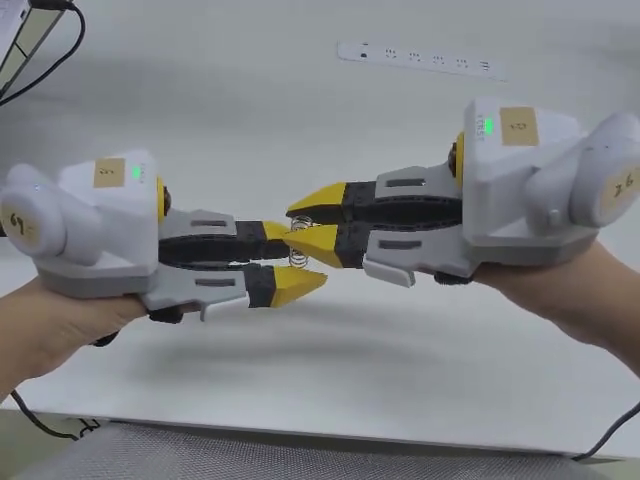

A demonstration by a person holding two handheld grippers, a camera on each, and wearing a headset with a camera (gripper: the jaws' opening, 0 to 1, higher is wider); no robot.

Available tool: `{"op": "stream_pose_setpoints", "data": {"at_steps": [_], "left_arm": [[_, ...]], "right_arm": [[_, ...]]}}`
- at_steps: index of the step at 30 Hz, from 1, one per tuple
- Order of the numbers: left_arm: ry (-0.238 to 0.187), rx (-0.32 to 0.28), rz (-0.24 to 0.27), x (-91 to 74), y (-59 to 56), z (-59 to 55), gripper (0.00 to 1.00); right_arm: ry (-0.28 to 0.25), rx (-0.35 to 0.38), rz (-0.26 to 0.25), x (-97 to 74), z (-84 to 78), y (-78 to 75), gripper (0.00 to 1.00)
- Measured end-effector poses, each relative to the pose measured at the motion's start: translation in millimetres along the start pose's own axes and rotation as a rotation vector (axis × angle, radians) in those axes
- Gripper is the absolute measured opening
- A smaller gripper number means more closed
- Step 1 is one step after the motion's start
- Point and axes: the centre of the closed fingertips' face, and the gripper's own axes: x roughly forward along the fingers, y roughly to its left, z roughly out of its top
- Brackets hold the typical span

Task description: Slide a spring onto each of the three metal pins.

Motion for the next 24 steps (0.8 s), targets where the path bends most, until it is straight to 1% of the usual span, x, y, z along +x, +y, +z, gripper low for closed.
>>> {"op": "stream_pose_setpoints", "data": {"at_steps": [4, 8, 10, 12, 14, 16, 20, 24], "left_arm": [[-0.004, 0.006, 0.008, 0.9, 1.7, 0.9, 0.20], [-0.009, -0.005, 0.017, 0.0, 3.0, 0.2, 0.27], [-0.010, -0.015, 0.018, -1.5, 3.3, -1.8, 0.33], [-0.017, -0.017, 0.030, -2.5, 4.7, -1.8, 0.39], [-0.020, -0.019, 0.039, -4.1, 6.2, -2.6, 0.41], [-0.020, -0.022, 0.039, -5.3, 6.4, -3.3, 0.42], [-0.025, -0.021, 0.050, -7.3, 8.4, -2.4, 0.47], [-0.021, -0.022, 0.063, -10.8, 12.4, -4.2, 0.52]], "right_arm": [[0.010, -0.012, -0.010, -0.8, -1.7, -1.5, 0.07], [0.016, -0.022, -0.017, -1.0, -3.3, -2.8, 0.07], [0.015, -0.019, -0.017, -0.7, -3.5, -2.8, 0.07], [0.014, -0.019, -0.020, -0.2, -3.4, -3.2, 0.07], [0.014, -0.019, -0.021, 0.3, -4.5, -3.7, 0.07], [0.009, -0.003, -0.020, 0.9, -6.3, -4.2, 0.07], [0.007, 0.012, -0.017, 1.3, -9.7, -3.9, 0.07], [0.001, 0.014, -0.014, 1.6, -11.3, -4.2, 0.07]]}}
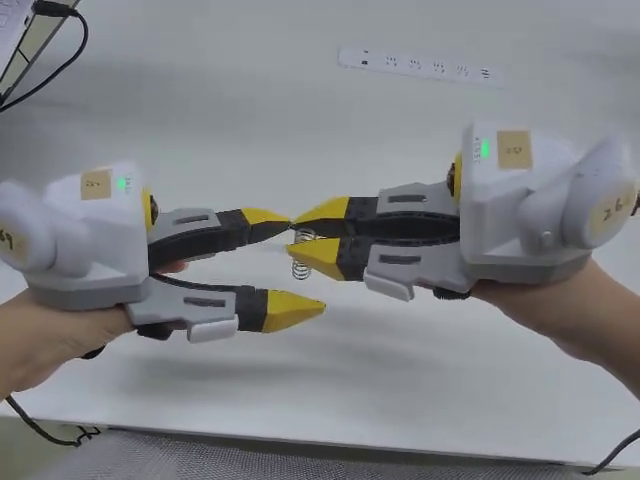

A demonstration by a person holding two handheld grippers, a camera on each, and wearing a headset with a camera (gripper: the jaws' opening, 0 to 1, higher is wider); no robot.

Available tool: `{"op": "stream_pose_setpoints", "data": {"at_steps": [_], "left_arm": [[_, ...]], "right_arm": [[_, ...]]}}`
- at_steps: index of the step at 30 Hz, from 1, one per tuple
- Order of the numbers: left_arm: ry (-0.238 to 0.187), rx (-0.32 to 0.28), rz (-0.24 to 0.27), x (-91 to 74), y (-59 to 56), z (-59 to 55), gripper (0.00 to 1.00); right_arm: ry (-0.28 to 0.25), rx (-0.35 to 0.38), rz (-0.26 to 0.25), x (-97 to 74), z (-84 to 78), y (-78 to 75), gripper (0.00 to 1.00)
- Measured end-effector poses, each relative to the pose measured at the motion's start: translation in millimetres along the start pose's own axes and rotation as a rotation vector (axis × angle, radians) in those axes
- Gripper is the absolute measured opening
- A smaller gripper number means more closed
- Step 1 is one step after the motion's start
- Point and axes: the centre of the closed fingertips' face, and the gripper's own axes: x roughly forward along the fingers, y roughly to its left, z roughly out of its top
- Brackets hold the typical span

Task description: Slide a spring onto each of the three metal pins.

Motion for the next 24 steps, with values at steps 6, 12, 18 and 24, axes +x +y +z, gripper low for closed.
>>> {"op": "stream_pose_setpoints", "data": {"at_steps": [6, 12, 18, 24], "left_arm": [[0.016, -0.021, 0.036, -6.6, 6.7, -9.2, 0.69], [-0.003, -0.031, 0.085, -8.4, 14.3, -6.9, 0.86], [0.013, -0.034, 0.120, -10.5, 20.0, -10.7, 0.98], [0.032, -0.032, 0.121, -12.9, 19.6, -14.9, 0.98]], "right_arm": [[-0.001, 0.000, -0.007, 0.1, -5.0, -2.7, 0.07], [0.009, 0.003, -0.012, -0.5, -11.0, -2.6, 0.07], [0.011, 0.005, -0.030, -6.2, -13.8, -5.9, 0.07], [0.016, -0.003, -0.053, -9.5, -16.8, -10.7, 0.07]]}}
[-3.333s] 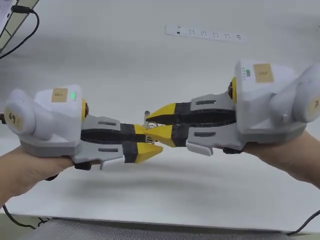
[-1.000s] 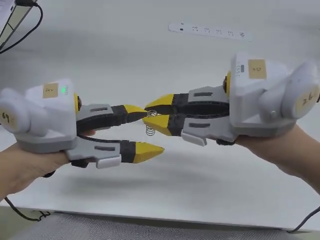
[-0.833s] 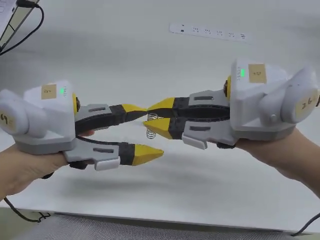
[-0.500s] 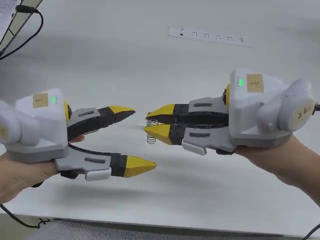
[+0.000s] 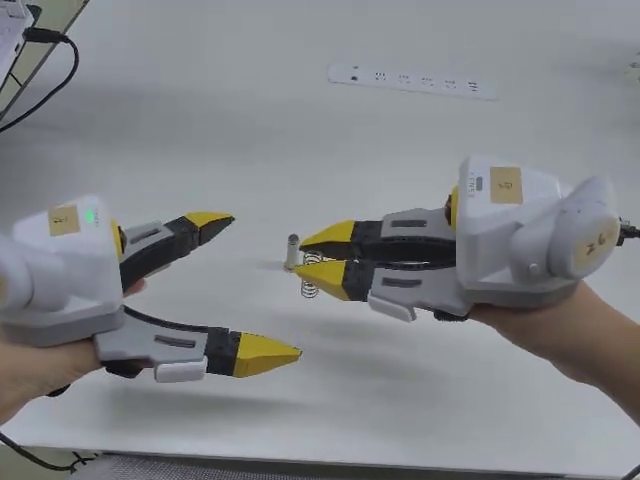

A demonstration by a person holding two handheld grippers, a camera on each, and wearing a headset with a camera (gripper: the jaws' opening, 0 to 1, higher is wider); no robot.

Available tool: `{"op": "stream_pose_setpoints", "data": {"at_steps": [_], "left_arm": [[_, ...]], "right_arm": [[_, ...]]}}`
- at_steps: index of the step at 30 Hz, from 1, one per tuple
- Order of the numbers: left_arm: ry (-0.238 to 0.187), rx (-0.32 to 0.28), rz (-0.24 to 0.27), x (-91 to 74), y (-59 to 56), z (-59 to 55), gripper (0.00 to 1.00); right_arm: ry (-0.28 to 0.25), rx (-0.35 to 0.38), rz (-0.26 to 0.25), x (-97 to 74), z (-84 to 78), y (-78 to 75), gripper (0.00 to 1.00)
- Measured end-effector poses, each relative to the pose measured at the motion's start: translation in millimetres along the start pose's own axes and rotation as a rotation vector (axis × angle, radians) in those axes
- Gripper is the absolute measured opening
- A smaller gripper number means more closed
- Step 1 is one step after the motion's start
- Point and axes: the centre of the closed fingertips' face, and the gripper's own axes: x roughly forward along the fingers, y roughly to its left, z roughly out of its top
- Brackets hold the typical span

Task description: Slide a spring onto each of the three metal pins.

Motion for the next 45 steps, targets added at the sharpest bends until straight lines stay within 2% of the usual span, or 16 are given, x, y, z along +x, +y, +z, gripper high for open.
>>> {"op": "stream_pose_setpoints", "data": {"at_steps": [4, 13, 23, 32, 45], "left_arm": [[0.010, 0.003, -0.003, 0.1, -1.2, -1.6, 0.98], [0.010, -0.001, 0.013, -5.5, 0.6, -5.0, 0.98], [0.014, -0.011, 0.036, -12.8, 3.4, -9.1, 0.98], [0.016, -0.015, 0.044, -14.6, 3.7, -10.4, 0.98], [0.032, -0.021, 0.056, -19.6, 5.5, -15.2, 0.98]], "right_arm": [[0.012, -0.012, -0.024, 1.7, -4.0, -7.9, 0.07], [0.000, 0.007, -0.069, 6.7, -2.4, -27.0, 0.07], [-0.018, 0.023, -0.110, 14.1, 6.4, -50.1, 0.07], [-0.021, 0.038, -0.124, 22.3, 8.2, -62.4, 0.07], [-0.008, 0.057, -0.130, 28.1, 1.3, -67.2, 0.07]]}}
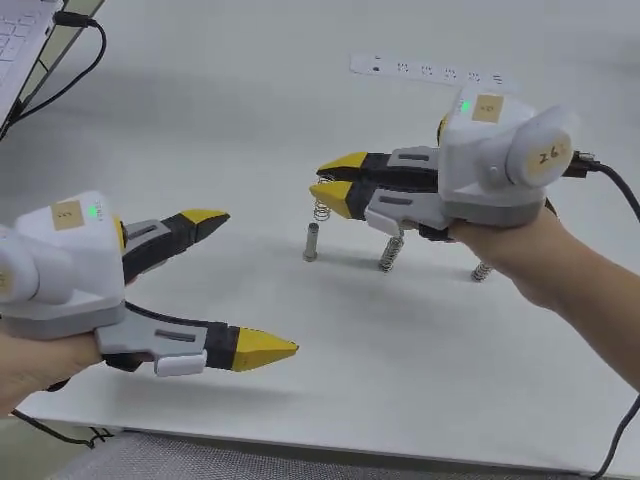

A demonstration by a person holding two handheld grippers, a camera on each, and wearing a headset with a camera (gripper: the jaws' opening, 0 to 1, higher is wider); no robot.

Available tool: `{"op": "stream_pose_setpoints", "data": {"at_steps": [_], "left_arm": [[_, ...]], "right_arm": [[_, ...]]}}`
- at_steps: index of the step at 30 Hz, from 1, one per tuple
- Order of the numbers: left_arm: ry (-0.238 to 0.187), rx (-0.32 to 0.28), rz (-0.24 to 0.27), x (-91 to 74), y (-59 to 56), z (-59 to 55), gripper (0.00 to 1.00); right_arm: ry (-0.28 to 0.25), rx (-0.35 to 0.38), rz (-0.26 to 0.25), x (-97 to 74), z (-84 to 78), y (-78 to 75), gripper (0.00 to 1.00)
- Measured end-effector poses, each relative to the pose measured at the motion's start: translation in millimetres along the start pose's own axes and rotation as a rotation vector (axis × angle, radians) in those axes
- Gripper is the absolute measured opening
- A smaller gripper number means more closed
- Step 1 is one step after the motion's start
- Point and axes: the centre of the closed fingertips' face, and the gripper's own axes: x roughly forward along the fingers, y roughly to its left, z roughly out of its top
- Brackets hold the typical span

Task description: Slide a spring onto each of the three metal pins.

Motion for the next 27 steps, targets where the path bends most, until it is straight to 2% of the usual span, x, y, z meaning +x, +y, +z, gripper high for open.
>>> {"op": "stream_pose_setpoints", "data": {"at_steps": [27], "left_arm": [[0.004, -0.020, 0.019, -4.6, 4.3, -5.2, 0.98]], "right_arm": [[0.034, 0.052, -0.004, 14.1, -17.7, -4.2, 0.07]]}}
